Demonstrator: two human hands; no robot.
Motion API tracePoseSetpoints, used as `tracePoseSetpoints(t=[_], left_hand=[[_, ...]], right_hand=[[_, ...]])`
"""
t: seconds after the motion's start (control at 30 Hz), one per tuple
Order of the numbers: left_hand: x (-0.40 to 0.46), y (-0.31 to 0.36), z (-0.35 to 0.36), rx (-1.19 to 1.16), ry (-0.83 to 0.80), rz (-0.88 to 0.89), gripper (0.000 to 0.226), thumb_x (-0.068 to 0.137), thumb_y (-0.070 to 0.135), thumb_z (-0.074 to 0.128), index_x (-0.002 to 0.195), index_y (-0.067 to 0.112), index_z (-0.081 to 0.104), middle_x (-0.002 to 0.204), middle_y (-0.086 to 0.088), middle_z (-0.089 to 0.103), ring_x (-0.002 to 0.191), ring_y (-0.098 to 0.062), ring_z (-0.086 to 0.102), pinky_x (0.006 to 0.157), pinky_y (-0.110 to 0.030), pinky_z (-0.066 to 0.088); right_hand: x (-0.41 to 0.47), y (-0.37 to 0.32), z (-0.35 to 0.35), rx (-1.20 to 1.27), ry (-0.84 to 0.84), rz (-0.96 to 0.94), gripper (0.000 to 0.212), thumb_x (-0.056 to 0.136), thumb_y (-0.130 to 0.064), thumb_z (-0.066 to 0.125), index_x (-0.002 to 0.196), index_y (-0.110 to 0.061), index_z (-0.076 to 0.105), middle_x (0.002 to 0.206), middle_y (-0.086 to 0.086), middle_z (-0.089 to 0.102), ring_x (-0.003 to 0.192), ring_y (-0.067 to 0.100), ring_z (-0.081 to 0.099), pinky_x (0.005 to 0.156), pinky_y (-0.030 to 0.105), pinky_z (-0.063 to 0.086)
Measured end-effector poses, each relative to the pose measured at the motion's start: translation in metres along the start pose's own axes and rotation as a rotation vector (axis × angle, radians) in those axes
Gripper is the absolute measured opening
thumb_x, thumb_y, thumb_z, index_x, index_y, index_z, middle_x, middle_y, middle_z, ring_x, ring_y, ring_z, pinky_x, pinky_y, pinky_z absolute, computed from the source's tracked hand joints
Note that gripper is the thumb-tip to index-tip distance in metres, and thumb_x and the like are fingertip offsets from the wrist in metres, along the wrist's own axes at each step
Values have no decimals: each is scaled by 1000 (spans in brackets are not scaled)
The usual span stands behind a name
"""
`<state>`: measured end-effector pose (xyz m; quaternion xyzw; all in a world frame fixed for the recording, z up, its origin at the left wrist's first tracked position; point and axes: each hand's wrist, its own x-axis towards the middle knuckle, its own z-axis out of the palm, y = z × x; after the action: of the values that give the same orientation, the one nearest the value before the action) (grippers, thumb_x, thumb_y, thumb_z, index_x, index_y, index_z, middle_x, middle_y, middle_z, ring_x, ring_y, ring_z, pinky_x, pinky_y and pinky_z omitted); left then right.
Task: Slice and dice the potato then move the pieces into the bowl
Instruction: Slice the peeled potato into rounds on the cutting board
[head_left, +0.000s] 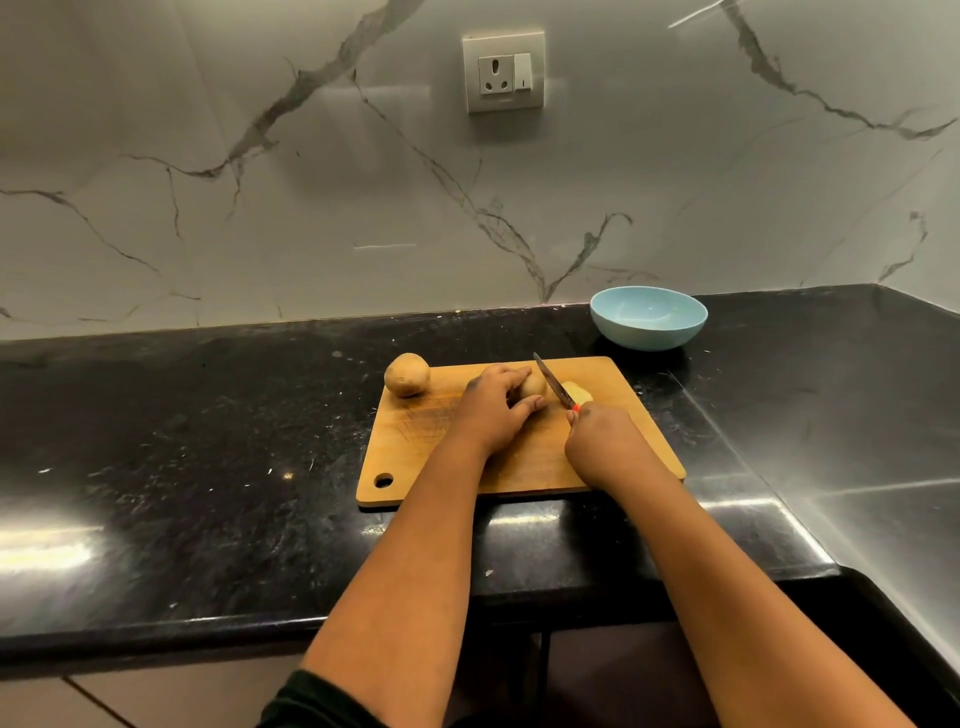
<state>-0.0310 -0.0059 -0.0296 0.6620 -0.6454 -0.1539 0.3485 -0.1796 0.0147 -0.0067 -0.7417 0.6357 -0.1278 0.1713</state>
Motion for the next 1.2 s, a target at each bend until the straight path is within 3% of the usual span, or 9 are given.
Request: tracePoseSetpoints(t=[0.17, 0.3, 0.5, 0.67, 0.77, 0.87, 0.93, 1.1, 1.2], left_hand=[[1, -1, 0, 12, 4, 38, 53, 91, 30, 69, 140, 17, 54, 139, -1, 53, 122, -19, 51, 104, -40, 48], [0, -1, -1, -9, 15, 53, 50, 90, 24, 70, 137, 13, 56, 137, -3, 54, 121, -20, 53, 104, -39, 48], [1, -1, -2, -21, 1, 47, 53, 91, 28, 69, 140, 17, 53, 140, -1, 52, 120, -18, 53, 101, -31, 47], [-2, 0, -2, 0, 11, 54, 52, 91, 28, 68, 140, 17, 54, 140, -1, 52, 121, -20, 53, 102, -33, 47], [-4, 0, -3, -25, 22, 33, 54, 89, 31, 70, 139, 18, 54, 140, -1, 53, 122, -20, 53, 103, -37, 47], [-5, 1, -3, -40, 20, 14, 55, 89, 32, 70, 140, 19, 53, 142, 0, 52, 122, -18, 53, 102, -36, 48], [-6, 1, -4, -31, 9, 15, 56, 91, 31, 69, 142, 19, 51, 142, 0, 50, 123, -18, 52, 102, -34, 48], [-7, 2, -5, -10, 0, 21, 55, 93, 30, 66, 144, 18, 49, 143, 0, 49, 123, -18, 51, 100, -30, 44], [-7, 2, -5, -14, 4, 9, 56, 92, 30, 66, 144, 18, 49, 142, -1, 50, 123, -18, 51, 101, -31, 45]], right_hand=[[6, -14, -6, -46, -48, 4, 27, 101, -15, 41, 122, -6, 56, 119, 11, 58, 94, 21, 56, 71, 26, 42], [5, -34, -20, -173, -117, -102, 30, 95, -11, 54, 124, -7, 60, 126, 10, 55, 114, 24, 54, 91, 30, 45], [3, -31, -19, -416, -191, -65, 39, 98, -9, 46, 137, -3, 47, 133, 12, 51, 116, 26, 55, 89, 30, 47], [6, -38, -16, -318, -223, -69, 44, 94, -9, 55, 137, -8, 50, 133, 13, 52, 117, 28, 55, 91, 34, 48], [0, -28, -9, -279, -182, -55, 36, 94, -9, 49, 129, -5, 54, 124, 15, 57, 110, 30, 58, 78, 34, 46], [-9, -11, -15, -336, -243, 14, 35, 97, -7, 42, 130, -3, 53, 116, 12, 57, 101, 25, 57, 81, 31, 47], [-14, -2, -23, -373, -267, -2, 36, 99, -7, 38, 132, -2, 52, 125, 13, 56, 111, 26, 56, 88, 31, 46], [-23, -4, -35, -240, -107, -11, 33, 104, -9, 33, 131, -2, 50, 128, 15, 56, 115, 27, 56, 93, 31, 46], [-20, -11, -21, -153, -48, -18, 32, 104, -14, 33, 129, -3, 51, 125, 14, 58, 110, 25, 57, 84, 29, 46]])
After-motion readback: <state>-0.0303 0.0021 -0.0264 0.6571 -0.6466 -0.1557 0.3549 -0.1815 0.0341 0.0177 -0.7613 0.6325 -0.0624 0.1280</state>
